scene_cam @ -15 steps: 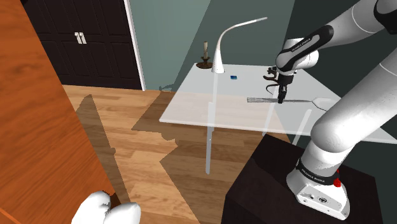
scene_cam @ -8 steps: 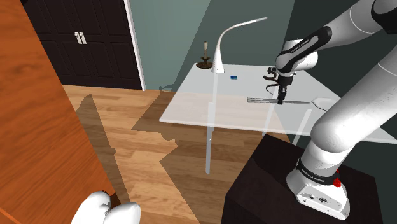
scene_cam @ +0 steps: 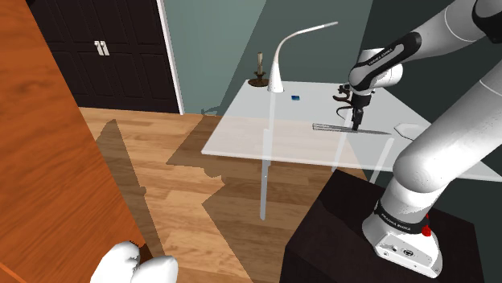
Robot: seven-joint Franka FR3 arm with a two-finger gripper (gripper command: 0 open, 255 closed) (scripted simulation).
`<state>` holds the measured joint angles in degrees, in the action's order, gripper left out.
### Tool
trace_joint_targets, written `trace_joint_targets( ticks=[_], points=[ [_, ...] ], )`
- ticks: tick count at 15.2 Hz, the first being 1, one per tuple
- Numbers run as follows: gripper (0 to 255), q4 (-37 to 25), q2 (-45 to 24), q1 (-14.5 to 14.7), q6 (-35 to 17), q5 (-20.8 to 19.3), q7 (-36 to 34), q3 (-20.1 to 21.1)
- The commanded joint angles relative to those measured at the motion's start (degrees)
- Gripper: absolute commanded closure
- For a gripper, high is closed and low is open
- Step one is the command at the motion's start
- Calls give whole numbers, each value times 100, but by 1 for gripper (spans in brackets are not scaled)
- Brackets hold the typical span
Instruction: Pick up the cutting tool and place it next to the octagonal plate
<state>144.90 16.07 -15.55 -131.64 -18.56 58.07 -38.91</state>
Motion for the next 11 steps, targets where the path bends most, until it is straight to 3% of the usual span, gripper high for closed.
trace_joint_targets(
  ticks=[1, 3, 11],
  points=[
    [0, -136, 238, -26, 368, -55, -70, 115],
    [0, -319, 470, -47, 776, -80, -118, 240],
    [0, -318, 469, -51, 775, -79, -116, 244]
  ],
)
